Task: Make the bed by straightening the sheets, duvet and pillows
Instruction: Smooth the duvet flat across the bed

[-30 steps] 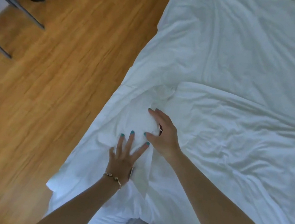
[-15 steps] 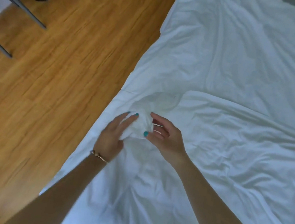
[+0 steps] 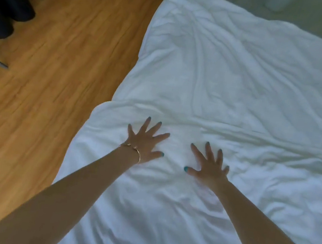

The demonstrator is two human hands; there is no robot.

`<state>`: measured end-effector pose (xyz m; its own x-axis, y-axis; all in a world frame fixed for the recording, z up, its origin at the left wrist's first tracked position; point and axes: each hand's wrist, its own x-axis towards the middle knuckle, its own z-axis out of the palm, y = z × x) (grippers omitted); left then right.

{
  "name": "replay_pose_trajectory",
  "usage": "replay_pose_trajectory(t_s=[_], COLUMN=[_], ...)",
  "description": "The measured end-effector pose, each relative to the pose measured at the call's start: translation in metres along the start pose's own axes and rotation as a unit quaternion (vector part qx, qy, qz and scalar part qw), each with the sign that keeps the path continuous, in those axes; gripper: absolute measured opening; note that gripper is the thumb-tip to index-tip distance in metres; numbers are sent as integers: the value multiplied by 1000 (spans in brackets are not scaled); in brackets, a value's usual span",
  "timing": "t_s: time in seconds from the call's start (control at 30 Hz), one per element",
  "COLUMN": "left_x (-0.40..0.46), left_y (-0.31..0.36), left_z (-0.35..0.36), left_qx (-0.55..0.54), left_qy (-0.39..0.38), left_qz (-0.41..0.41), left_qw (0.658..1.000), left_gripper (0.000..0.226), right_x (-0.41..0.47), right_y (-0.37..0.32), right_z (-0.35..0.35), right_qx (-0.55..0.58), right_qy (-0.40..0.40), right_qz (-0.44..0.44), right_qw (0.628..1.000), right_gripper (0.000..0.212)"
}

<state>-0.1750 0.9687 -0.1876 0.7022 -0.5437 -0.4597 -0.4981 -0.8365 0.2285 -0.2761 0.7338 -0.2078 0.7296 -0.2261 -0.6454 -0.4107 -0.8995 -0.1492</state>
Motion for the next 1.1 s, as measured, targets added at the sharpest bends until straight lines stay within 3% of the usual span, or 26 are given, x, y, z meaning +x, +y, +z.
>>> replay_pose_trajectory(t_s=[0.07,0.13,0.2,0.33,0.4,0.43,0.53,0.73,0.87,1.0,1.03,1.1], left_x=[20,41,59,78,88,94,116,145,145,154,155,157], left_y=[-10,-24,-27,-18,-19,-21,-26,5,7,18,20,22], left_z=[20,24,22,23,8,-1,-12,26,9,-29,-23,5], left_qx=[-40,-37,5,102,65,6,-213,-5,-10,-86,-117,-184], left_qy=[-42,-45,-44,-46,-77,-53,125,147,201,326,329,308], left_qz=[-127,-196,-194,-102,-108,-123,-188,-134,-140,-126,-136,-141], left_qw=[990,979,980,988,989,991,951,980,969,933,927,922], left_gripper=[112,137,146,147,139,125,77,31,21,11,13,25], right_x=[21,41,57,72,79,83,100,128,140,139,136,137], right_y=[13,20,23,26,34,41,65,70,72,80,76,73], right_z=[-12,-24,-29,-17,-20,-28,-55,-47,-69,-102,-96,-68], right_qx=[-11,7,12,-12,-27,-37,-66,-51,5,176,239,307], right_qy=[19,34,27,23,31,35,77,167,124,250,255,239], right_qz=[26,45,54,48,35,20,-27,-5,0,-33,-44,-41], right_qw=[999,998,998,999,999,999,994,985,992,952,936,921], right_gripper=[94,103,111,117,111,101,64,66,62,40,46,79])
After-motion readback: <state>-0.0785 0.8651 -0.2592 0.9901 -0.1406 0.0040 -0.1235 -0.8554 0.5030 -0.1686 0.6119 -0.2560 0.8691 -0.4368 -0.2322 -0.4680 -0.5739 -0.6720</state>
